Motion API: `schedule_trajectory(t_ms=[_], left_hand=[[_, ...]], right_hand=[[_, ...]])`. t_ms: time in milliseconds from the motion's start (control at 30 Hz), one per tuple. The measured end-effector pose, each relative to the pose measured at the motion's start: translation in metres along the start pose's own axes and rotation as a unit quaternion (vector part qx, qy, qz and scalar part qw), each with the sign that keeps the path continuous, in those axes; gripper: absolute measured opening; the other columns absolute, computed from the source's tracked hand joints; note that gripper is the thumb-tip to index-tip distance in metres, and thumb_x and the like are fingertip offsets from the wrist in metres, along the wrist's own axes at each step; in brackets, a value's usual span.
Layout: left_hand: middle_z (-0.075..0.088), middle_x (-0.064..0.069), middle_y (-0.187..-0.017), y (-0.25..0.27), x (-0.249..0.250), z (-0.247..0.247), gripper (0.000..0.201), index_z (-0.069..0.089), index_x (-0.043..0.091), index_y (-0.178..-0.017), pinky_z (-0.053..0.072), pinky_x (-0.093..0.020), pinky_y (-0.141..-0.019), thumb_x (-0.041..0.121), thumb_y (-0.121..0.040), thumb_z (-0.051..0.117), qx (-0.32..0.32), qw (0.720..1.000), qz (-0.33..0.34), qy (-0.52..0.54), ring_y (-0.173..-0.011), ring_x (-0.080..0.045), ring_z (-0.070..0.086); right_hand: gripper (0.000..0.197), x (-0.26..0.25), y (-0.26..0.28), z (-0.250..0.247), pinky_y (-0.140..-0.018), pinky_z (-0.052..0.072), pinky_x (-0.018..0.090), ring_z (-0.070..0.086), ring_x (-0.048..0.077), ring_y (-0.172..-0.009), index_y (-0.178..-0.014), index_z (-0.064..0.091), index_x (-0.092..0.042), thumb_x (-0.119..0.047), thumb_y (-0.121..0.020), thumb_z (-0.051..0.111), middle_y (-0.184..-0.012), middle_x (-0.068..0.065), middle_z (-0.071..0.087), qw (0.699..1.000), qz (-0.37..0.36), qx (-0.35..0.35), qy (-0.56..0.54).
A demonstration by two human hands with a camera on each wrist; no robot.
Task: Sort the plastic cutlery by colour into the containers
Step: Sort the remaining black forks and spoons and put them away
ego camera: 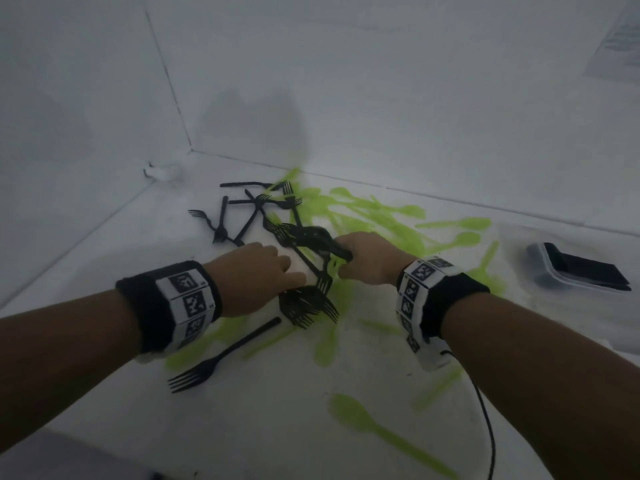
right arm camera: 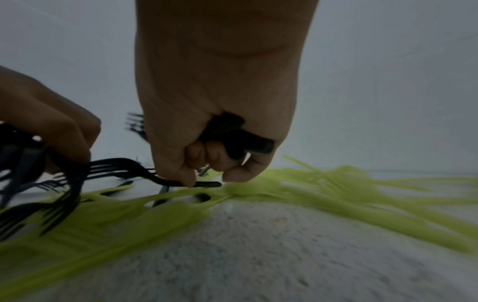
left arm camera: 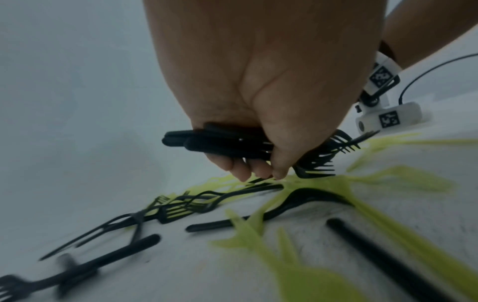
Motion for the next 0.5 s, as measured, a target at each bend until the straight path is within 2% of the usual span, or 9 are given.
schedule_trajectory(t_ms=[67, 100, 167, 233, 267, 333, 400, 500], left_hand=[[0.054, -0.003, -0.115, 0.008, -0.007, 0.004, 0.039, 0.036, 0.027, -0.143, 0.040, -0.033, -0.080, 0.015, -0.105, 0.035, -0.017, 1.000, -0.009, -0.013, -0.090, -0.022, 0.050], [0.054, -0.003, -0.115, 0.012, -0.011, 0.005, 0.039, 0.036, 0.027, -0.142, 0.041, -0.033, -0.079, 0.016, -0.106, 0.034, -0.019, 1.000, -0.015, -0.015, -0.088, -0.022, 0.050], [0.055, -0.004, -0.113, 0.019, -0.019, 0.006, 0.038, 0.036, 0.025, -0.142, 0.048, -0.037, -0.077, 0.017, -0.105, 0.036, -0.018, 0.999, -0.030, -0.006, -0.085, -0.023, 0.051], [0.057, -0.004, -0.108, 0.031, -0.031, 0.011, 0.033, 0.037, 0.024, -0.140, 0.047, -0.037, -0.070, 0.026, -0.107, 0.037, -0.024, 0.997, -0.066, 0.024, -0.081, -0.023, 0.052], [0.057, -0.002, -0.104, 0.039, -0.040, 0.016, 0.029, 0.039, 0.024, -0.134, 0.044, -0.035, -0.068, 0.033, -0.107, 0.036, -0.031, 0.994, -0.093, 0.047, -0.079, -0.022, 0.050], [0.057, 0.001, -0.093, 0.058, -0.059, 0.030, 0.019, 0.043, 0.026, -0.114, 0.045, -0.035, -0.068, 0.042, -0.105, 0.037, -0.042, 0.981, -0.157, 0.109, -0.074, -0.021, 0.050], [0.054, 0.004, -0.081, 0.080, -0.077, 0.046, 0.015, 0.043, 0.029, -0.095, 0.045, -0.034, -0.066, 0.042, -0.102, 0.043, -0.045, 0.957, -0.222, 0.182, -0.071, -0.020, 0.053], [0.056, 0.008, -0.076, 0.104, -0.087, 0.063, 0.013, 0.051, 0.031, -0.087, 0.041, -0.031, -0.063, 0.036, -0.099, 0.053, -0.023, 0.923, -0.266, 0.277, -0.072, -0.016, 0.056]], right_hand=[[0.025, -0.011, -0.007, 0.010, -0.076, 0.054, 0.035, 0.064, 0.023, -0.089, -0.111, 0.071, -0.031, -0.023, -0.088, 0.070, -0.093, -0.003, 0.067, 0.999, -0.015, -0.024, 0.036], [0.019, -0.015, -0.010, 0.013, -0.078, 0.055, 0.036, 0.066, 0.022, -0.091, -0.105, 0.072, -0.035, -0.026, -0.089, 0.069, -0.094, -0.004, 0.068, 0.999, -0.018, -0.020, 0.044], [0.005, -0.018, -0.016, 0.014, -0.078, 0.055, 0.036, 0.067, 0.020, -0.090, -0.094, 0.070, -0.035, -0.031, -0.091, 0.070, -0.092, -0.007, 0.070, 0.999, -0.020, -0.003, 0.042], [0.003, -0.017, -0.021, 0.011, -0.072, 0.052, 0.032, 0.065, 0.016, -0.083, -0.092, 0.072, -0.031, -0.034, -0.091, 0.072, -0.086, -0.009, 0.068, 1.000, -0.016, 0.017, 0.002], [0.006, -0.017, -0.023, 0.007, -0.068, 0.048, 0.030, 0.062, 0.013, -0.077, -0.092, 0.072, -0.031, -0.036, -0.091, 0.074, -0.083, -0.010, 0.066, 0.999, -0.015, 0.035, -0.022], [0.009, -0.016, -0.025, -0.007, -0.064, 0.044, 0.029, 0.059, 0.010, -0.070, -0.091, 0.073, -0.028, -0.037, -0.091, 0.075, -0.079, -0.010, 0.065, 0.993, -0.006, 0.091, -0.069], [0.015, -0.015, -0.026, -0.020, -0.058, 0.041, 0.028, 0.057, 0.010, -0.062, -0.086, 0.071, -0.025, -0.039, -0.094, 0.071, -0.070, -0.007, 0.062, 0.983, 0.018, 0.150, -0.099], [0.030, -0.026, -0.029, -0.030, -0.053, 0.033, 0.030, 0.049, 0.014, -0.056, -0.073, 0.055, -0.023, -0.038, -0.099, 0.062, -0.064, -0.002, 0.054, 0.970, 0.040, 0.210, -0.114]])
Point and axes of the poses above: each hand's wrist, its own y-axis away from the middle knuckle, its own z-axis out of the palm, x = y × z, the point moved 10 cm from there along -y, towards the middle knuckle
